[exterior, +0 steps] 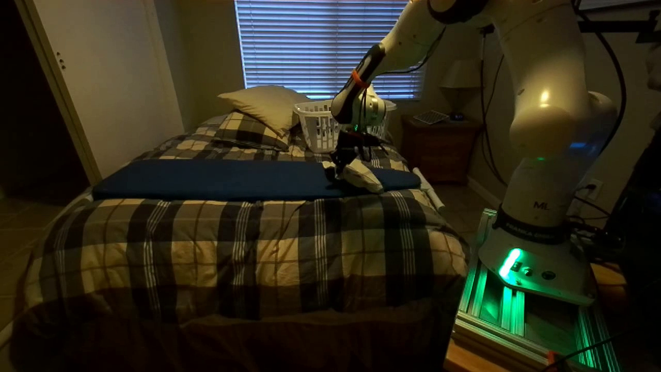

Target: Unfold the towel on the bed

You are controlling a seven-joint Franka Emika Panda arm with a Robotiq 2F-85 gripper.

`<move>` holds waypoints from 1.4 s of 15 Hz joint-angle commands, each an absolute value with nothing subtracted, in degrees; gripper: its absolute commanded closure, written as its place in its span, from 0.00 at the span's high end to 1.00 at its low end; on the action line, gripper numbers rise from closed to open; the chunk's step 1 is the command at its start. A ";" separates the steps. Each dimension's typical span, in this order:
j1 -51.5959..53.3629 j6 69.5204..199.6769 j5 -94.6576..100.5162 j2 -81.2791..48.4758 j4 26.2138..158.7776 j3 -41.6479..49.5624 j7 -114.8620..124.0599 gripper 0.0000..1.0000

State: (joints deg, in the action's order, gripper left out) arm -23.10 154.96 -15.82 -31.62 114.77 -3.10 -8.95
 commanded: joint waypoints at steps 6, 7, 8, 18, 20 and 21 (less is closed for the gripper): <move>-24.10 155.90 -22.58 -30.20 115.03 -6.45 -13.76 0.46; -24.35 157.16 -22.53 -29.79 115.17 -6.50 -14.60 0.52; -24.68 158.52 -22.52 -29.38 115.16 -6.62 -15.38 0.58; -20.42 174.09 -10.56 -33.98 114.50 1.13 -14.75 1.00; -17.69 177.05 -6.76 -35.90 114.46 4.11 -13.12 1.00; -16.68 177.97 -5.64 -36.81 114.16 5.12 -12.17 1.00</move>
